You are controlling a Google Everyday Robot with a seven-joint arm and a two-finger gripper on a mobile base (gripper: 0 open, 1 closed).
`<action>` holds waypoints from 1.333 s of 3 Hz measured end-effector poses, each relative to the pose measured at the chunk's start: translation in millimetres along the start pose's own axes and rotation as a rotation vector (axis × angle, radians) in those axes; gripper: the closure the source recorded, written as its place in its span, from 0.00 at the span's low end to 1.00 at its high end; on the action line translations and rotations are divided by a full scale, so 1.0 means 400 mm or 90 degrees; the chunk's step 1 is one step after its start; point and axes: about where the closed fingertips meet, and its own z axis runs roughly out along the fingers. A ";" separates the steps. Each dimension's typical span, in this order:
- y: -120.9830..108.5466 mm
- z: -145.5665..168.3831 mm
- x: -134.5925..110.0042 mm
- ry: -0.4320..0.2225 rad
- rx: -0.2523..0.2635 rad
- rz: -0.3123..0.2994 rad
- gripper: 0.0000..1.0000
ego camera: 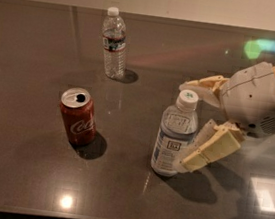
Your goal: Move blue plastic bottle near water bottle
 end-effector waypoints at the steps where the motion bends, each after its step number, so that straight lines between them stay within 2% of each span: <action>1: 0.000 0.008 0.006 -0.009 -0.006 0.011 0.39; 2: -0.018 0.004 0.005 -0.010 -0.003 0.018 0.62; 3: -0.088 -0.016 -0.014 -0.002 0.013 0.031 0.86; 4: -0.196 -0.039 -0.049 -0.004 0.034 0.050 1.00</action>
Offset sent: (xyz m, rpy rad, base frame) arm 0.0195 -0.0055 -0.0021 0.0312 0.0369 -0.0323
